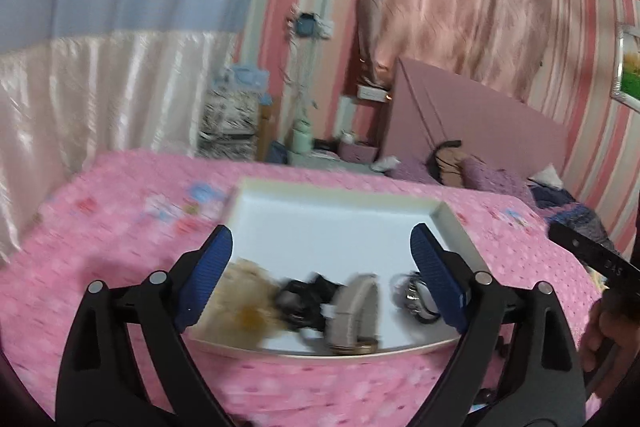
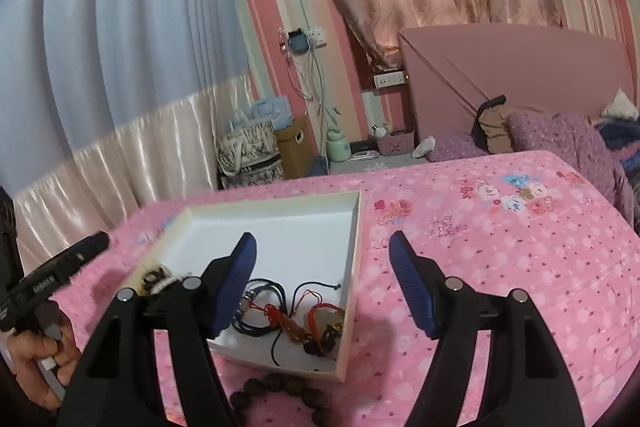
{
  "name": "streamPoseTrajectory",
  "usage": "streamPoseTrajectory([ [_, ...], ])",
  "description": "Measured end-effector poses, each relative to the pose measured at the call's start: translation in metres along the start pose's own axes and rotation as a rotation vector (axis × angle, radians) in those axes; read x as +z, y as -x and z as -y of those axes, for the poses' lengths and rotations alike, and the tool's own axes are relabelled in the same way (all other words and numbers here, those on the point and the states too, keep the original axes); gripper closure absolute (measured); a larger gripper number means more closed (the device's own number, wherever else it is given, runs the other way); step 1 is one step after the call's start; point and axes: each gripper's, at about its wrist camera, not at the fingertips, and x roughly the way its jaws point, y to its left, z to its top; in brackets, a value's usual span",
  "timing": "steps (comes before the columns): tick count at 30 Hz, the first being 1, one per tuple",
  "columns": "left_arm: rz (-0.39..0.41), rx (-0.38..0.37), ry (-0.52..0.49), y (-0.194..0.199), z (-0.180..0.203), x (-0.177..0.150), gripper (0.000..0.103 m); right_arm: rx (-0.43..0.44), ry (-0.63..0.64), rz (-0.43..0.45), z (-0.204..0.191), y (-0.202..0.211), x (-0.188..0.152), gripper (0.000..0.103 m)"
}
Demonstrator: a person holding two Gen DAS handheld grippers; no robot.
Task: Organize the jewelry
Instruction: 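Open both grippers to release the watch and cord in the tray, then grasp the brown pendant necklace with left while right grasps the wooden bead bracelet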
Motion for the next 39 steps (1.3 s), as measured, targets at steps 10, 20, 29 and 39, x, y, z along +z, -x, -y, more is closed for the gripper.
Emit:
streamPoseTrajectory([
  [10, -0.213, 0.141, -0.072, 0.042, -0.073, -0.059, 0.014, -0.076, 0.108, -0.291, -0.003, -0.001, -0.077, 0.036],
  [20, -0.375, 0.080, -0.275, 0.012, -0.017, -0.116, 0.031, -0.122, 0.186, -0.394, -0.029, -0.029, -0.114, 0.037],
  [29, -0.396, 0.015, -0.179, -0.003, -0.026, -0.115, 0.085, -0.100, 0.211, -0.385, -0.034, -0.027, -0.116, 0.084],
  [39, -0.221, -0.013, -0.126, 0.044, -0.029, -0.087, 0.085, 0.066, 0.147, -0.254, -0.040, 0.013, -0.093, 0.085],
])
